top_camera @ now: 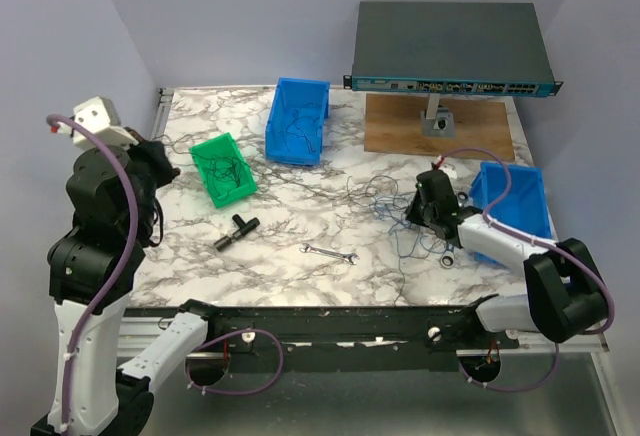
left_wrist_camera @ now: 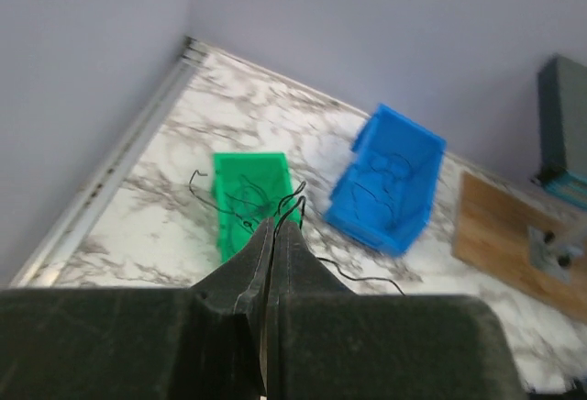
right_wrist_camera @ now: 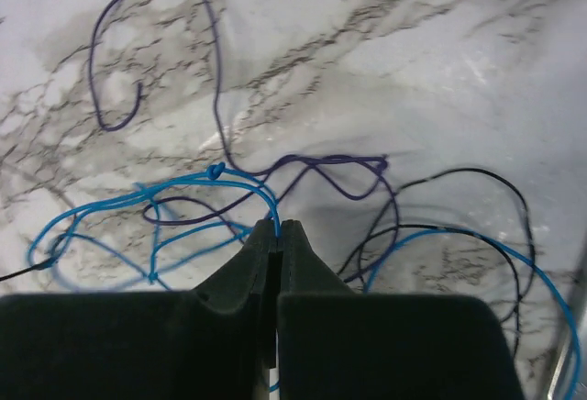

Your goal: Untangle the cables

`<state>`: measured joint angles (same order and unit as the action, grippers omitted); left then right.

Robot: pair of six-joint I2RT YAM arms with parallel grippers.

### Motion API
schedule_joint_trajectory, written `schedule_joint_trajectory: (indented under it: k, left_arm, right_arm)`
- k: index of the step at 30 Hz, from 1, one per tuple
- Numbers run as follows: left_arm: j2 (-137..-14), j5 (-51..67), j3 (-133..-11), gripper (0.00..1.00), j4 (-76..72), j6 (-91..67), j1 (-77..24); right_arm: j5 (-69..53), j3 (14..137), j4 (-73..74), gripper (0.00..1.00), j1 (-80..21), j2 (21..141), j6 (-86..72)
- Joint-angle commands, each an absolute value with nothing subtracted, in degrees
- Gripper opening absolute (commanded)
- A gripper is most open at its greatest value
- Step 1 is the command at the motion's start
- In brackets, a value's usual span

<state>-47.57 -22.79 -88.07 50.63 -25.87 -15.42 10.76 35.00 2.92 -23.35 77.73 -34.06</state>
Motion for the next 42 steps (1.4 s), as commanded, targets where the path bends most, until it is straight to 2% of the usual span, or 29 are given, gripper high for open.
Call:
schedule_joint_trajectory:
  k: [1,11,17,18,19,20,21,22,23,27,33,39,42]
  left_arm:
    - [-44.7,-45.6,-90.3,0.00,55.3,-27.9,-15.0]
    - [-34.9,-60.2,-87.5,0.00,48.9,-25.7,-14.9]
    - [-33.4,-48.5,-84.3,0.00,45.1,-23.9,-15.0]
    - [-34.6,-48.6,-85.2,0.00,46.7,-24.7,-14.9]
    - [-35.8,-47.9,-86.4,0.00,48.3,-25.7,-15.0]
    - [-36.4,-46.1,-86.9,0.00,48.3,-25.2,-15.0]
    - [-37.0,-42.4,-87.0,0.00,47.9,-24.5,-15.0]
    - [-37.2,-39.0,-86.5,0.00,47.1,-24.4,-14.9]
    - [-37.1,-35.5,-85.8,0.00,46.0,-24.2,-15.0]
    - [-36.5,-25.7,-83.0,0.00,42.4,-24.3,-15.0]
    - [-37.3,-24.6,-83.0,0.00,42.9,-24.2,-14.9]
    - [-37.5,-23.8,-83.9,0.00,43.3,-23.1,-15.0]
    - [-37.9,-20.7,-84.2,0.00,43.5,-23.0,-15.0]
  right_arm:
    - [25.6,32.7,5.0,0.01,-22.8,73.2,-41.0]
    - [39.2,29.6,14.4,0.01,-18.5,64.6,-55.2]
    - [32.3,29.8,11.4,0.01,-18.2,62.4,-48.8]
    - [32.3,30.1,11.7,0.04,-18.3,62.0,-48.4]
    - [31.6,30.4,11.8,0.10,-18.2,61.7,-46.8]
    - [29.8,30.9,11.2,0.30,-18.3,61.3,-44.4]
    - [26.4,31.3,10.6,0.64,-18.3,60.7,-40.6]
    - [22.2,31.3,9.0,0.90,-18.3,59.9,-36.2]
    - [16.4,31.1,7.4,1.00,-18.2,58.7,-32.6]
    - [5.0,31.0,4.1,1.00,-18.4,53.5,-25.6]
    - [0.5,33.3,2.6,1.00,-20.8,50.5,-20.1]
    - [-15.4,36.2,-4.2,0.97,-25.9,56.2,-16.7]
    - [-15.6,38.8,-5.9,0.97,-32.9,60.3,-14.9]
